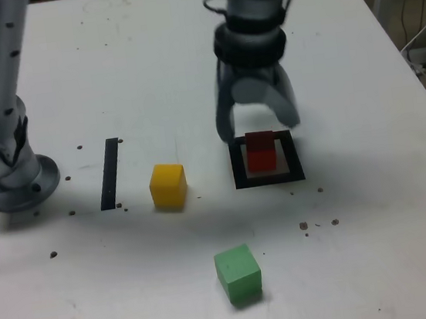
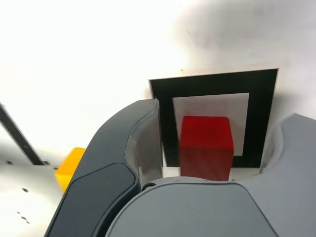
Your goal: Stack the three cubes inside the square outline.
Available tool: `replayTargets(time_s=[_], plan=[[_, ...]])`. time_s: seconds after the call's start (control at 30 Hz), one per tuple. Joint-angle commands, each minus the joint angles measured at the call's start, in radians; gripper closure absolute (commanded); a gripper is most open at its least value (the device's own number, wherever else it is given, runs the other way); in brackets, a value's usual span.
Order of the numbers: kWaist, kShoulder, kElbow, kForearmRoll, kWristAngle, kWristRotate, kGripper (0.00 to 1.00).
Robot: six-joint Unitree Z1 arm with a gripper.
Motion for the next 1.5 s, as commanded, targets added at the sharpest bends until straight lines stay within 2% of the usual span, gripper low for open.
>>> replayTargets(time_s=[0.0, 0.2, 0.5, 0.7, 0.93, 1.2, 1.37, 1.47], plan=[[0.002, -0.044, 0.015, 0.012, 0.021, -0.011, 0.00], [0.002, -0.127, 0.075, 0.048, 0.043, -0.022, 0.00], [-0.035, -0.234, 0.232, 0.086, 0.031, 0.000, 0.00], [-0.085, -0.279, 0.333, 0.064, 0.011, -0.008, 0.00], [-0.153, -0.272, 0.407, -0.025, -0.031, -0.033, 0.00], [-0.179, -0.226, 0.426, -0.067, -0.045, -0.048, 0.03], [-0.179, -0.188, 0.424, -0.081, -0.055, -0.047, 0.08], [-0.179, -0.170, 0.420, -0.085, -0.065, -0.047, 0.16]])
